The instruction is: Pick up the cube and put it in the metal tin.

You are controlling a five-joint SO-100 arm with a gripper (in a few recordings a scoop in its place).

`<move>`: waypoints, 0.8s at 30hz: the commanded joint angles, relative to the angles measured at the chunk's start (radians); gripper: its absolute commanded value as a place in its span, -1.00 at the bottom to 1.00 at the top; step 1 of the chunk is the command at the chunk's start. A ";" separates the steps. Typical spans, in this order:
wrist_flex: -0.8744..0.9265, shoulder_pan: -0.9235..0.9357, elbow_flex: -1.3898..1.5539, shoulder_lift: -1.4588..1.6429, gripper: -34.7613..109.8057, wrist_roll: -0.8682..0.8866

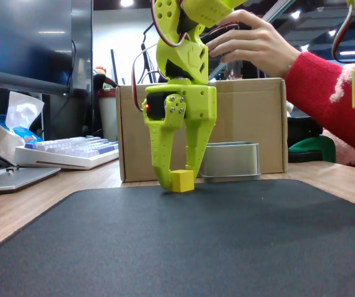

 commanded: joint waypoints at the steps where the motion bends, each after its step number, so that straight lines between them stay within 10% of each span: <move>1: -0.003 0.002 0.005 0.009 -0.32 -0.021; 24: -0.140 -0.012 0.318 0.669 -0.52 0.453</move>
